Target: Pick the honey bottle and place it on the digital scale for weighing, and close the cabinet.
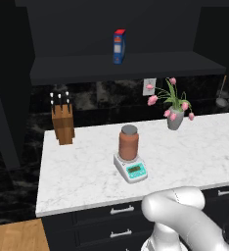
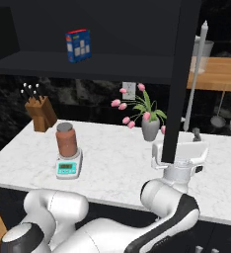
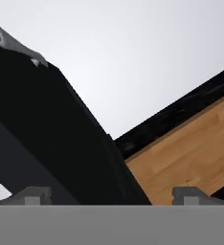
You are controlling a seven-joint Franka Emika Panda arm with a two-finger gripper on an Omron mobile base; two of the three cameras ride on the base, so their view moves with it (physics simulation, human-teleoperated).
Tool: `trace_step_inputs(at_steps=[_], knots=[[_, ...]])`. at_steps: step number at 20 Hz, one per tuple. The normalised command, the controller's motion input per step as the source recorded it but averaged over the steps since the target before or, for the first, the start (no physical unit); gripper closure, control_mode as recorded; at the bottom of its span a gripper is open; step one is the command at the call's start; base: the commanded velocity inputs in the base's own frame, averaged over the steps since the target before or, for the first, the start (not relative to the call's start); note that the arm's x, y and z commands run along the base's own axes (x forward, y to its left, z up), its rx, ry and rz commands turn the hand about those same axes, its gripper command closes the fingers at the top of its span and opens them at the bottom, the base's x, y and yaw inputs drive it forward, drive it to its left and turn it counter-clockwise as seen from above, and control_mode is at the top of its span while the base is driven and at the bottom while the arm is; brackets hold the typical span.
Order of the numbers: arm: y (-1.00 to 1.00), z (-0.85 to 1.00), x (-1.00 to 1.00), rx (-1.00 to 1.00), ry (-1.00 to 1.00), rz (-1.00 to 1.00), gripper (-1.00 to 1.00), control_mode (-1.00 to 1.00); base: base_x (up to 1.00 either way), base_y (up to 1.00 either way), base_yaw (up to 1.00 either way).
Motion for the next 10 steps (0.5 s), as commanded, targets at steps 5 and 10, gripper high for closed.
trace_step_inputs(at_steps=[5,10], knots=[[-0.80,0.10,0.00,0.16,0.00,0.00,-1.00,-1.00,0.00,0.00,0.00],[-0.06,0.59,-0.31,-0.07,-0.22,0.00,-1.00,-1.00,0.00,0.00,0.00]])
